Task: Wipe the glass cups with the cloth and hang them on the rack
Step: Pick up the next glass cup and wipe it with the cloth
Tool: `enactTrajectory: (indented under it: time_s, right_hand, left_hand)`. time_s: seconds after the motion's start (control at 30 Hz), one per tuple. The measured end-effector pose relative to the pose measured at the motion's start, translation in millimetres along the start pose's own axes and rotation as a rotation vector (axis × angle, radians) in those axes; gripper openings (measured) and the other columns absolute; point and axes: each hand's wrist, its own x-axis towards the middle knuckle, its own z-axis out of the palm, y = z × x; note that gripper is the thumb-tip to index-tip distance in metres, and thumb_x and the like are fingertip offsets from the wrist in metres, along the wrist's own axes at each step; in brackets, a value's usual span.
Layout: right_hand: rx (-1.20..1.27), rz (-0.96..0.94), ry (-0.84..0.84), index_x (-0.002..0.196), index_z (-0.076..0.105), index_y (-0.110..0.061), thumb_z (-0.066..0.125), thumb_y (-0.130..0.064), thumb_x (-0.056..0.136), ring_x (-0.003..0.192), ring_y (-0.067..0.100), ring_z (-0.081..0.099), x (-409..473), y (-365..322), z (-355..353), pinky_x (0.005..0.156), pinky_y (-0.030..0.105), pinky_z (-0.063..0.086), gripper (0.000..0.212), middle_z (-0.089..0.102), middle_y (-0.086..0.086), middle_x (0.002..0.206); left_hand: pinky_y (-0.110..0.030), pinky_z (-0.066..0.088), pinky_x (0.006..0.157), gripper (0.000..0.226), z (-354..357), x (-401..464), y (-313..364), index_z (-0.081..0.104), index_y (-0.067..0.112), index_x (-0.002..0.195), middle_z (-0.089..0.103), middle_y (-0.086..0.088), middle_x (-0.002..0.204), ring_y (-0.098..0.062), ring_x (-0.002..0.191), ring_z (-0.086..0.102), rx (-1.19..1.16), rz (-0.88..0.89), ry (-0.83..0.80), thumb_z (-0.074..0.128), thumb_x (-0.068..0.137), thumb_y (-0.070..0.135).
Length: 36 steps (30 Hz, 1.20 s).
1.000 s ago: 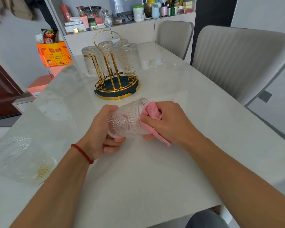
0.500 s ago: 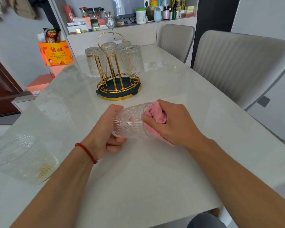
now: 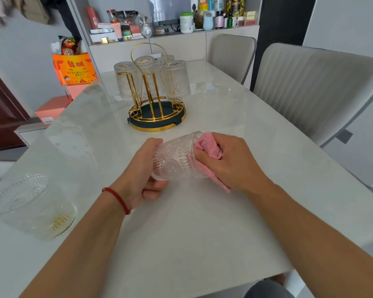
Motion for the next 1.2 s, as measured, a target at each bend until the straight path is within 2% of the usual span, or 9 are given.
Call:
enactTrajectory:
  time_s: [0.1, 0.23, 0.33, 0.47, 0.63, 0.7, 0.9, 1.07, 1.2]
  right_hand:
    - [0.104, 0.157, 0.006, 0.06, 0.06, -0.024, 0.067, -0.031, 0.093, 0.045, -0.001, 0.054, 2, -3, 4, 0.05, 0.014, 0.04, 0.034, 0.059, -0.011, 0.046]
    - [0.232, 0.198, -0.191, 0.053, 0.056, -0.032, 0.068, -0.028, 0.091, 0.045, -0.001, 0.057, 2, -1, 6, 0.053, 0.014, 0.042, 0.04, 0.059, -0.017, 0.047]
    - [0.077, 0.022, -0.148, 0.069, 0.062, -0.032, 0.07, -0.034, 0.088, 0.06, -0.002, 0.06, -2, -1, -2, 0.061, 0.011, 0.042, 0.02, 0.065, -0.018, 0.063]
    - [-0.039, -0.047, -0.037, 0.078, 0.067, -0.019, 0.068, -0.047, 0.085, 0.063, 0.012, 0.062, 0, 0, -2, 0.06, 0.033, 0.05, 0.029, 0.068, -0.003, 0.068]
    - [0.171, 0.197, -0.059, 0.058, 0.061, -0.03, 0.066, -0.028, 0.094, 0.047, -0.002, 0.053, -1, -3, 5, 0.054, 0.017, 0.041, 0.036, 0.059, -0.012, 0.05]
    - [0.112, 0.126, -0.115, 0.057, 0.056, -0.035, 0.067, -0.03, 0.091, 0.051, -0.003, 0.053, -2, 0, 5, 0.056, 0.011, 0.039, 0.036, 0.058, -0.019, 0.052]
    - [-0.186, -0.091, -0.011, 0.073, 0.056, -0.014, 0.057, -0.059, 0.084, 0.055, 0.019, 0.055, 0, -1, -1, 0.055, 0.037, 0.045, 0.046, 0.058, -0.001, 0.058]
    - [0.093, 0.21, 0.03, 0.062, 0.061, -0.019, 0.065, -0.039, 0.092, 0.051, 0.009, 0.056, -1, -7, 6, 0.054, 0.03, 0.045, 0.036, 0.062, -0.008, 0.054]
    - [-0.002, 0.064, -0.055, 0.07, 0.064, -0.026, 0.066, -0.045, 0.088, 0.06, 0.006, 0.061, -4, -6, 3, 0.058, 0.026, 0.048, 0.026, 0.066, -0.009, 0.062]
  left_hand:
    - [-0.02, 0.021, 0.043, 0.062, 9, 4, -2, 0.055, 0.014, 0.084, 0.047, -0.009, 0.055, -0.017, 0.044, 0.027, -0.099, 0.095, 0.071, 0.028, 0.099, 0.069]
    - [-0.018, 0.026, 0.043, 0.042, 13, 3, 0, 0.054, 0.019, 0.079, 0.055, 0.0, 0.054, -0.013, 0.044, 0.043, -0.11, 0.132, 0.302, 0.042, 0.1, 0.053]
    - [-0.017, 0.021, 0.044, 0.038, 3, 0, 2, 0.046, 0.019, 0.073, 0.047, -0.003, 0.053, -0.017, 0.046, 0.039, 0.045, 0.04, 0.17, 0.04, 0.095, 0.049]
    - [-0.02, 0.01, 0.048, 0.035, -5, 3, 1, 0.029, 0.025, 0.072, 0.029, 0.0, 0.056, -0.015, 0.047, 0.022, 0.045, -0.008, -0.013, 0.035, 0.094, 0.052]
    - [-0.02, 0.021, 0.046, 0.046, 10, 7, -4, 0.054, 0.02, 0.08, 0.048, 0.002, 0.054, -0.012, 0.045, 0.034, -0.158, 0.101, 0.166, 0.042, 0.097, 0.062]
    - [-0.021, 0.023, 0.048, 0.041, 8, 6, -2, 0.053, 0.021, 0.075, 0.051, 0.003, 0.053, -0.013, 0.045, 0.041, -0.109, 0.082, 0.229, 0.046, 0.095, 0.057]
    - [-0.017, 0.013, 0.045, 0.039, -4, 0, 4, 0.04, 0.024, 0.068, 0.037, 0.001, 0.052, -0.014, 0.043, 0.027, 0.036, -0.036, 0.018, 0.04, 0.094, 0.053]
    - [-0.02, 0.016, 0.046, 0.052, 6, 8, -2, 0.051, 0.021, 0.078, 0.041, -0.001, 0.058, -0.013, 0.047, 0.026, -0.139, 0.099, 0.109, 0.039, 0.097, 0.068]
    - [-0.019, 0.015, 0.046, 0.044, 0, 6, 0, 0.043, 0.023, 0.07, 0.038, 0.003, 0.053, -0.011, 0.043, 0.027, -0.125, 0.042, 0.122, 0.043, 0.095, 0.059]
